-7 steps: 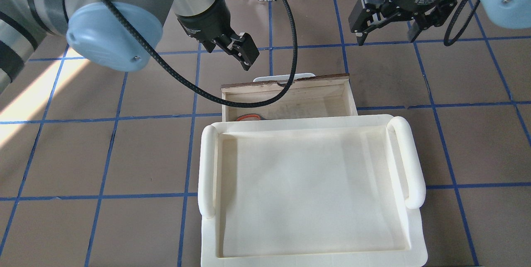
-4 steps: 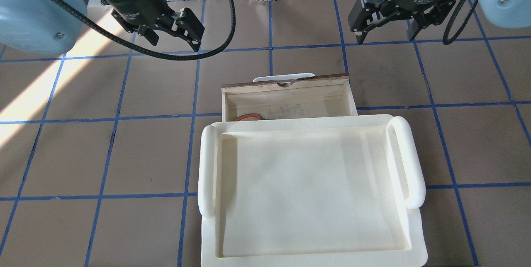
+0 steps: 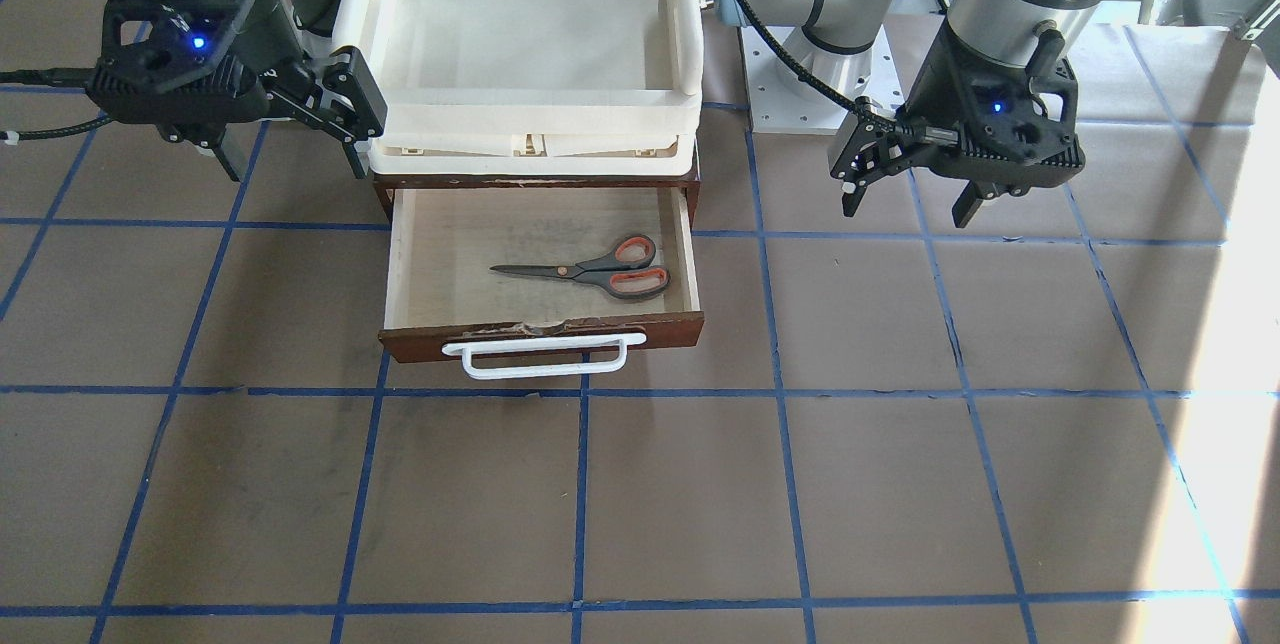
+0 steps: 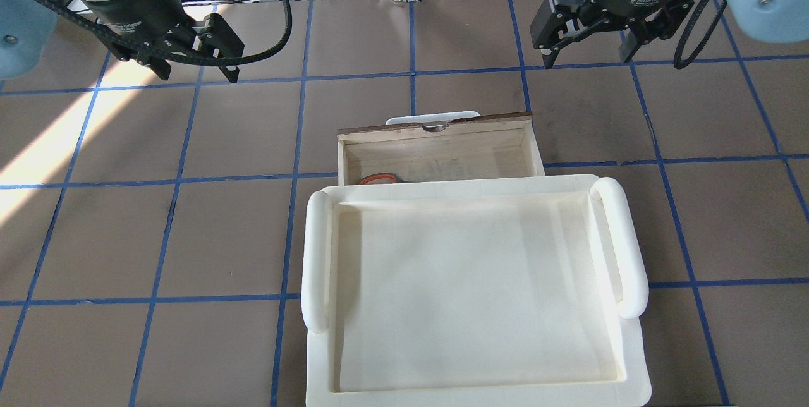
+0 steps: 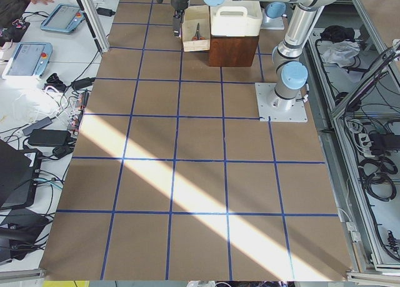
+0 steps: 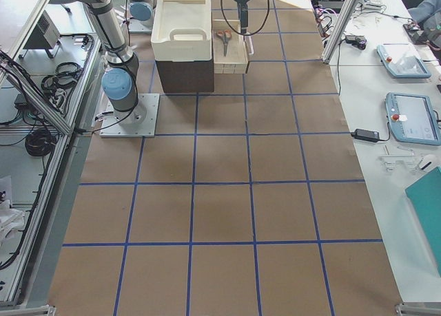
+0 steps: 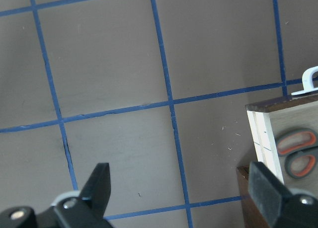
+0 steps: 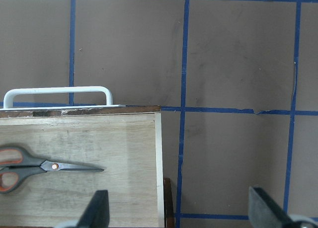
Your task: Place scissors in drawer with both arms
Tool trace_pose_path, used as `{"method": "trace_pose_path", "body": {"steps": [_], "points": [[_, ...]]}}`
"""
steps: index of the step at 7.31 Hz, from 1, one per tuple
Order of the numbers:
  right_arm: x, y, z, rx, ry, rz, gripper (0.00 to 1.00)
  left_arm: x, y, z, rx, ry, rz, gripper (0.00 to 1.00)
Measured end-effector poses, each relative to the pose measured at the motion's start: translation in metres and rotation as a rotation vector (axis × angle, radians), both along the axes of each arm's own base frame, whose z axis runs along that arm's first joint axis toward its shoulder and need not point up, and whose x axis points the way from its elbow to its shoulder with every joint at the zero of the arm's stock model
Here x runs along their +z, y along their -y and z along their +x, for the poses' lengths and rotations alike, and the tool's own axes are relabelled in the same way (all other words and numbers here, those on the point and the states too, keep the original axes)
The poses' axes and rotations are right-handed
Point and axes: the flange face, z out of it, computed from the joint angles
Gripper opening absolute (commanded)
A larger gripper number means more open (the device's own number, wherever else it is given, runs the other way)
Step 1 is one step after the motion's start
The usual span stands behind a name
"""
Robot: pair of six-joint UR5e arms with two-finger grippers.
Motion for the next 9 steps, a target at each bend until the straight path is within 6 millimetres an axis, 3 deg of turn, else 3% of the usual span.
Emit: {"method": "trace_pose_path", "body": {"steps": [4, 9], "points": [[0.000, 0.000, 0.000, 0.002, 0.000, 0.001, 1.00, -0.004, -0.019, 0.000, 0.070, -0.011, 0.014, 1.00], [0.000, 0.000, 0.000, 0.002, 0.000, 0.001, 1.00, -0.008, -0.017, 0.004, 0.076, -0.011, 0.016, 1.00]]}}
